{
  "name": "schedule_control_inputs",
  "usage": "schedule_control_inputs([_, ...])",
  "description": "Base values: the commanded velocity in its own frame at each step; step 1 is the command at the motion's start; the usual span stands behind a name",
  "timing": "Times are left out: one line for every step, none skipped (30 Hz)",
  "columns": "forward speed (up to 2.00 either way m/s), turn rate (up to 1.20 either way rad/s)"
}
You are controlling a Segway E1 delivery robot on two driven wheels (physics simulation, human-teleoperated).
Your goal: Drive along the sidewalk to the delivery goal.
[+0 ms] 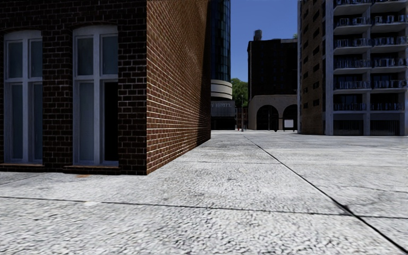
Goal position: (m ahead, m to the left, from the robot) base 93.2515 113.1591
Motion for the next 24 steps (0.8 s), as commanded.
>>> schedule_control_inputs([0.00,-0.01])
schedule_control_inputs([0.00,0.00])
schedule_control_inputs([0.00,0.00])
schedule_control_inputs([0.00,0.00])
schedule_control_inputs([0.00,0.00])
schedule_control_inputs([0.00,0.00])
schedule_control_inputs([0.00,0.00])
schedule_control_inputs([0.11,0.00])
schedule_control_inputs([0.51,0.00])
schedule_control_inputs([0.74,0.00])
schedule_control_inputs([0.74,0.00])
schedule_control_inputs([0.81,0.00])
schedule_control_inputs([0.82,0.00])
schedule_control_inputs([0.83,0.00])
schedule_control_inputs([0.83,0.00])
schedule_control_inputs([0.83,0.00])
schedule_control_inputs([0.92,0.00])
schedule_control_inputs([1.76,0.00])
schedule_control_inputs([1.76,0.00])
schedule_control_inputs([2.00,0.00])
schedule_control_inputs([2.00,0.00])
schedule_control_inputs([2.00,0.00])
schedule_control_inputs([2.00,0.00])
schedule_control_inputs([2.00,0.00])
